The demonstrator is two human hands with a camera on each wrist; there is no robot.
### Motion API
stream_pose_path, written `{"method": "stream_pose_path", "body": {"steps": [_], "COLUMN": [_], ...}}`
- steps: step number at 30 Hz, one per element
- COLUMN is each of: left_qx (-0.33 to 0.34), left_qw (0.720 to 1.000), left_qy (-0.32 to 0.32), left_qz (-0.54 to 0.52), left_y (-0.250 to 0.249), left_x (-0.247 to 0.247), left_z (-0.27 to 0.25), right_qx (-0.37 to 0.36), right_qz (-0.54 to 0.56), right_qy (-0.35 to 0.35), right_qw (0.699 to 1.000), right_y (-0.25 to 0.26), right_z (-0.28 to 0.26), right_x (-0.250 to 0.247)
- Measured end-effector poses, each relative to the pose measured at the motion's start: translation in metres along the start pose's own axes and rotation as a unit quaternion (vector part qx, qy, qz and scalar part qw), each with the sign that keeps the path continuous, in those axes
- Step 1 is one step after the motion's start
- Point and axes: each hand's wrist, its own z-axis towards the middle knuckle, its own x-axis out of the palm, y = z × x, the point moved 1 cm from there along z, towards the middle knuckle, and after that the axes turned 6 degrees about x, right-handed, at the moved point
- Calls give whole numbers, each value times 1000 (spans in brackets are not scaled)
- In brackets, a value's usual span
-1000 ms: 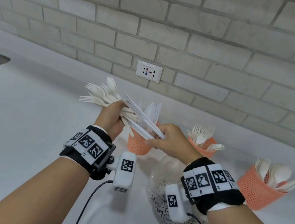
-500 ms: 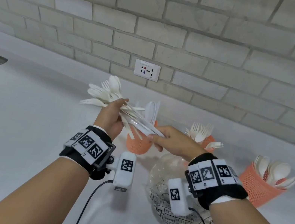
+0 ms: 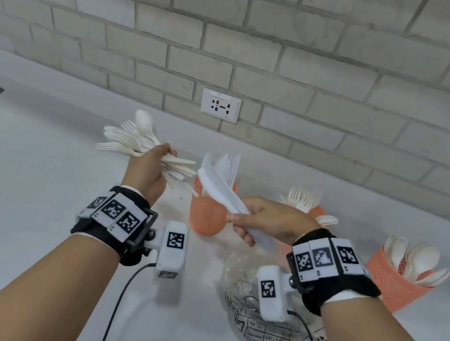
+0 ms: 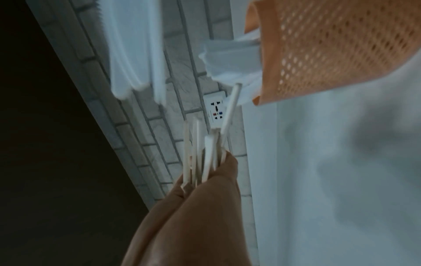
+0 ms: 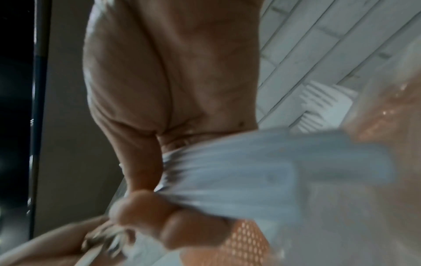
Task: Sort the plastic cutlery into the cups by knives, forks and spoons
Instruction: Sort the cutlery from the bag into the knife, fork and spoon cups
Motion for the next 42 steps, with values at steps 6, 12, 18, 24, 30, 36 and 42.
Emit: {"method": "stream_pose_path", "body": {"steps": [6,12,18,24,30,36,42], "left_qx": [-13,-20,-44,-52,-30,-17,-16], "left_qw": [992,949,897,869,859,838,838], "left_qy": [105,264,355,388,380,386,359], "left_qz": [66,169,259,302,341,384,411], "left_y": [2,8,11,13,16,20,17], "left_x": [-4,3,-5,-7,-5,-4,-16], "left_z": [-13,-38,-47,-49,-51,-55,-52], "right_qx": [-161,-201,-70,-122,-271,-191,-297], "right_qz": [165,171,119,24,37,-91,96], "right_qy": [-244,-367,-351,-440,-491,-402,-456], "right_qw": [942,892,926,889,827,891,833], "right_y": [21,22,-2,21,70,75,86], "right_z": [18,65,101,76,26,24,5], "right_x": [-19,-10,-10,-16,-14,-4,-26]}}
